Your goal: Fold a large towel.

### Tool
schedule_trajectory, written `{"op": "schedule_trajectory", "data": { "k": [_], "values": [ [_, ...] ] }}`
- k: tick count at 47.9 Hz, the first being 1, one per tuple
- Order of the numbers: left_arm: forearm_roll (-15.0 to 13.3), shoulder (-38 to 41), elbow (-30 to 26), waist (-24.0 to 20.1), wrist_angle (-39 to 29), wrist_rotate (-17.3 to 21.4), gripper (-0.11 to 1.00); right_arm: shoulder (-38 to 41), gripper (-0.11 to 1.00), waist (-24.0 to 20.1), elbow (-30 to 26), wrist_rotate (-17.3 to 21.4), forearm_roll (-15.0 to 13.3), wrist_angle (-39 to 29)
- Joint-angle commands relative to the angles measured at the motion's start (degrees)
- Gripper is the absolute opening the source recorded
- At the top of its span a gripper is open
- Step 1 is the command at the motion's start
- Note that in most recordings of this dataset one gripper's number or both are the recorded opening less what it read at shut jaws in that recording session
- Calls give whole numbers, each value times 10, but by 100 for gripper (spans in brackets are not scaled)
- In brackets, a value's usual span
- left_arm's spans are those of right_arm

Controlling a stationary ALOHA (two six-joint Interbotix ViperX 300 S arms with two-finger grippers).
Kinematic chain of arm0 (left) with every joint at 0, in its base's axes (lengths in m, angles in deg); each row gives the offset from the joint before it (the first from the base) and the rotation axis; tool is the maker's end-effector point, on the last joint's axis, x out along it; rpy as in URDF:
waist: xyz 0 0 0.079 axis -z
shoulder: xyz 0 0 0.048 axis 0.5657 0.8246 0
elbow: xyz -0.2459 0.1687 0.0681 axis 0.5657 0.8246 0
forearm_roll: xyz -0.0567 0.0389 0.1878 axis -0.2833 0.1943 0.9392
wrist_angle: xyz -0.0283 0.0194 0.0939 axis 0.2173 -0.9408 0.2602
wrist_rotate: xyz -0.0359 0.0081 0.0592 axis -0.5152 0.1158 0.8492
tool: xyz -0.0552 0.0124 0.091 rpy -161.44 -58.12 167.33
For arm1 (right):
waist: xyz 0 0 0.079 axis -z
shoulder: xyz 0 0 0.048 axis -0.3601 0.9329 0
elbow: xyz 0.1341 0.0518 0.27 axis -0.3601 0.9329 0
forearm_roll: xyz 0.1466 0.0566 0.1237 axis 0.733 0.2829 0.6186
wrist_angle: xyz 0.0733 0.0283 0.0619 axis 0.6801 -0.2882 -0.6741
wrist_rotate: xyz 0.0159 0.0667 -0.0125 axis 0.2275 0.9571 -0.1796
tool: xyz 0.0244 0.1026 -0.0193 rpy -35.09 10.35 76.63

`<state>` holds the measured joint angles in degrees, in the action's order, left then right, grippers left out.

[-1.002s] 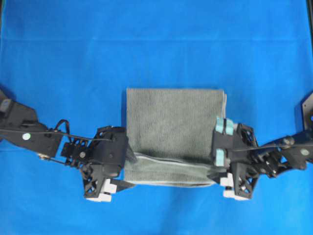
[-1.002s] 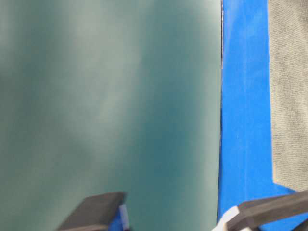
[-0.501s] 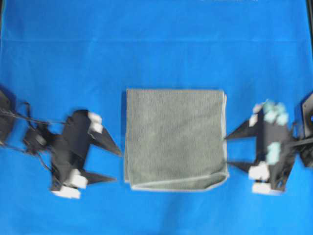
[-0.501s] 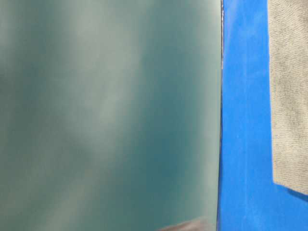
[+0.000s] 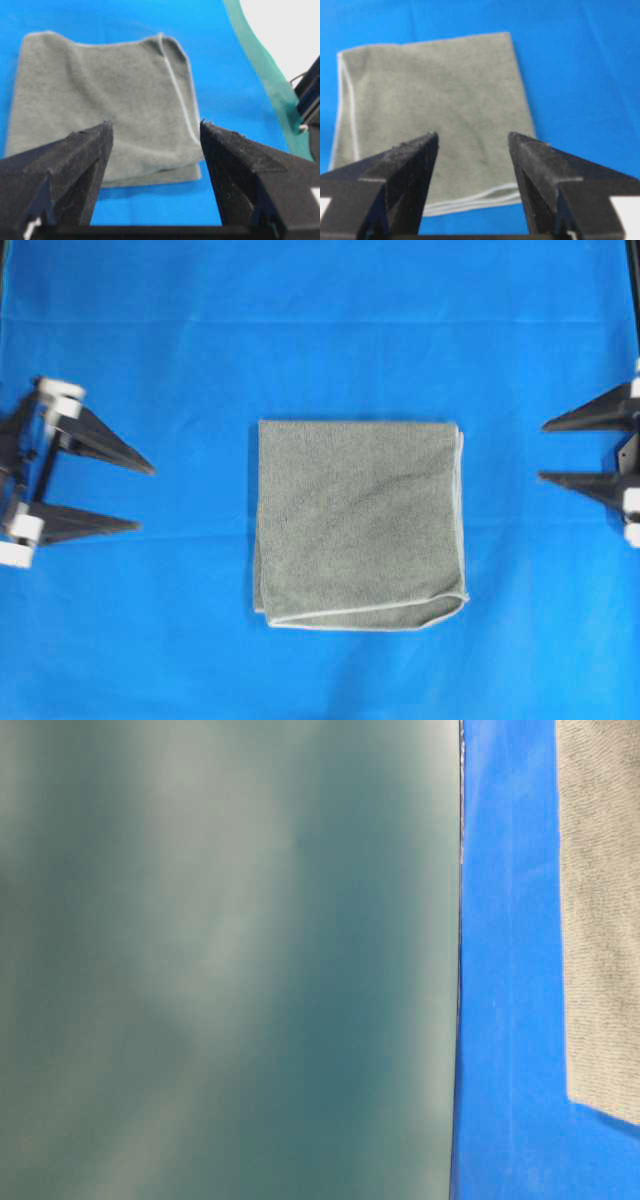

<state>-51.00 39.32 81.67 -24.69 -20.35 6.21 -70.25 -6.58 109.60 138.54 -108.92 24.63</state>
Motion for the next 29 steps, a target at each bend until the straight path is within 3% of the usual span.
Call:
{"op": "schedule_trajectory", "data": {
  "k": [1, 6, 13, 22, 29],
  "values": [
    [1, -50, 23, -17, 2, 1, 67, -33, 61, -2, 18, 12, -25, 1],
    [1, -108, 61, -39, 2, 1, 67, -73, 61, -1, 58, 48, -61, 0],
    [1, -184, 118, -76, 2, 0, 67, -119, 61, -1, 113, 127, -109, -12],
    [-1, -264, 181, -113, 1, -5, 65, -115, 61, -1, 156, 197, -125, -27],
    [-2, -275, 192, -120, 1, -5, 65, -95, 61, -1, 163, 220, -127, -28]
  ]
}}
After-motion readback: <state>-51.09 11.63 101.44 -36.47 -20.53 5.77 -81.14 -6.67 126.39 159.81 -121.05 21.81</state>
